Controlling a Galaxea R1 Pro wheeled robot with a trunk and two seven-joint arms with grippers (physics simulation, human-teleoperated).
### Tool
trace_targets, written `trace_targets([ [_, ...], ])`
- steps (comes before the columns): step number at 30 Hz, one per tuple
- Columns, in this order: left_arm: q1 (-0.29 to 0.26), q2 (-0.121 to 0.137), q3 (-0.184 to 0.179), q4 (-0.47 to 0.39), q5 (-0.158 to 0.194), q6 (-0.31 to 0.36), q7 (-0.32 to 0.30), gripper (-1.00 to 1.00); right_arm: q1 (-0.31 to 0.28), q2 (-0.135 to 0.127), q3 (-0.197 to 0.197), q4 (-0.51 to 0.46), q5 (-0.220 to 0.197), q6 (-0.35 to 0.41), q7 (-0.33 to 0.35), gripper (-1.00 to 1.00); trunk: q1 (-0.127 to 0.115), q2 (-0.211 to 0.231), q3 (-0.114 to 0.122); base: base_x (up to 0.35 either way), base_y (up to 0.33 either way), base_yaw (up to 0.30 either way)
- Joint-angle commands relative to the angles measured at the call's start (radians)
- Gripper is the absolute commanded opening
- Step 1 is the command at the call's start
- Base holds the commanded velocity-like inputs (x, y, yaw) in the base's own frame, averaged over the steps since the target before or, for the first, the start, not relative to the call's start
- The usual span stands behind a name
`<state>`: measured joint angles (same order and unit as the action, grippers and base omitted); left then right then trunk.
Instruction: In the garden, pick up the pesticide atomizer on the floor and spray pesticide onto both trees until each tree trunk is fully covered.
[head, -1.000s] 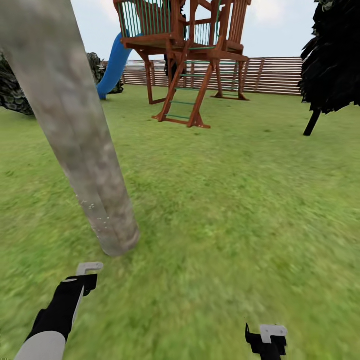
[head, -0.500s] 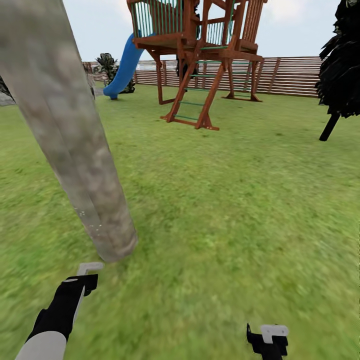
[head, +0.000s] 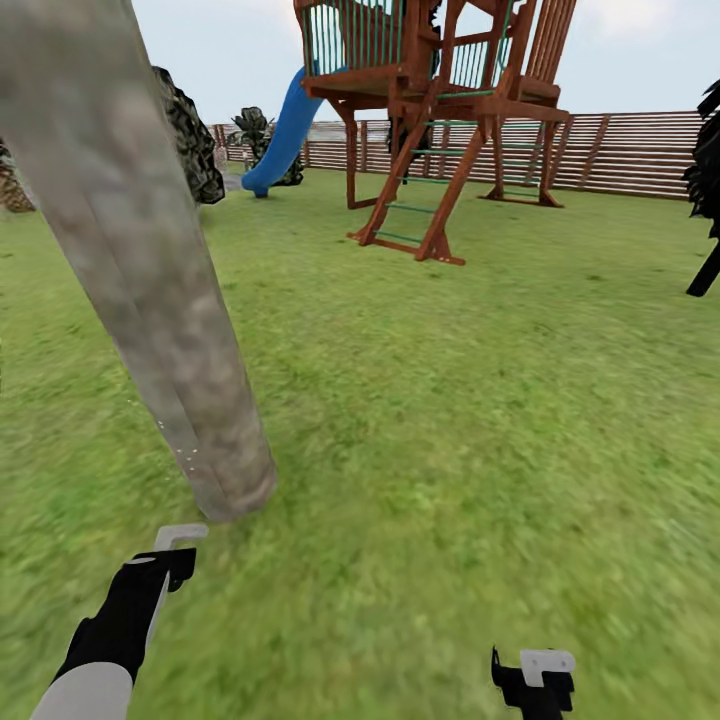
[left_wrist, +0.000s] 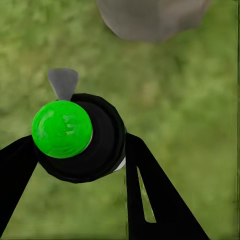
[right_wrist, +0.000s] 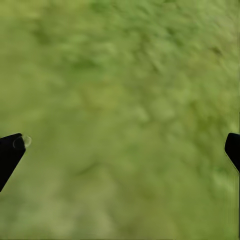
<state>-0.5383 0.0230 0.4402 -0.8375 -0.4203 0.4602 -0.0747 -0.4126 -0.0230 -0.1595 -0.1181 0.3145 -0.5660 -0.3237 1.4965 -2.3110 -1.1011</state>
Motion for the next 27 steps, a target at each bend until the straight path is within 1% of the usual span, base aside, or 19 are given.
trace_targets([
  [1,0.0,0.0,0.0,0.0,0.0,0.0,0.0,-1.0,0.0,0.0,0.0,0.0,0.0,0.0,0.0,1.0,0.0,0.0,0.0,0.093,-0.264,0.052],
  [5,0.0,0.0,0.0,0.0,0.0,0.0,0.0,-1.0,0.0,0.0,0.0,0.0,0.0,0.0,0.0,1.0,0.0,0.0,0.0,0.093,-0.264,0.014],
  [7,0.0,0.0,0.0,0.0,0.0,0.0,0.0,-1.0,0.0,0.001,0.0,0.0,0.0,0.0,0.0,1.0,0.0,0.0,0.0,0.093,-0.264,0.142],
  [15,0.0,0.0,0.0,-0.001,-0.002,0.0,0.0,-1.0,0.0,0.002,0.0,0.0,0.0,0.0,0.0,1.0,0.0,0.0,0.0,0.101,-0.265,0.27],
  [18,0.0,0.0,0.0,-0.01,0.0,0.0,0.0,-1.0,0.0,0.002,0.0,0.0,0.0,0.0,0.0,1.0,0.0,0.0,0.0,-0.103,-0.24,0.277],
  [21,-0.003,-0.001,-0.002,-0.014,0.002,0.0,-0.003,-1.0,0.0,0.002,0.0,0.0,0.0,0.0,0.0,1.0,0.0,0.0,0.0,-0.049,-0.056,0.277],
  [22,-0.009,-0.004,-0.008,-0.014,0.004,0.006,-0.007,-1.0,0.0,0.002,0.0,0.0,0.0,0.0,0.0,1.0,0.0,0.0,0.0,-0.01,-0.011,0.277],
  [23,-0.019,-0.012,-0.029,-0.014,0.004,0.011,-0.01,-1.0,0.0,0.002,0.0,0.0,0.0,0.0,0.0,1.0,0.0,0.0,0.0,-0.003,-0.004,0.277],
  [25,-0.065,-0.042,-0.071,-0.013,0.004,0.024,-0.01,-1.0,0.0,0.002,0.0,0.0,0.0,0.0,0.0,1.0,0.0,0.0,0.0,-0.001,-0.001,0.277],
  [26,-0.079,-0.052,-0.081,-0.013,0.005,0.038,-0.01,-1.0,0.0,0.002,0.0,0.0,0.0,0.0,0.0,1.0,0.0,0.0,0.0,0.0,0.0,0.269],
  [27,-0.099,-0.061,-0.096,-0.014,0.005,0.069,-0.011,-1.0,0.0,0.002,0.0,0.0,-0.001,0.0,0.0,1.0,0.0,0.0,0.0,0.0,0.0,0.226],
])
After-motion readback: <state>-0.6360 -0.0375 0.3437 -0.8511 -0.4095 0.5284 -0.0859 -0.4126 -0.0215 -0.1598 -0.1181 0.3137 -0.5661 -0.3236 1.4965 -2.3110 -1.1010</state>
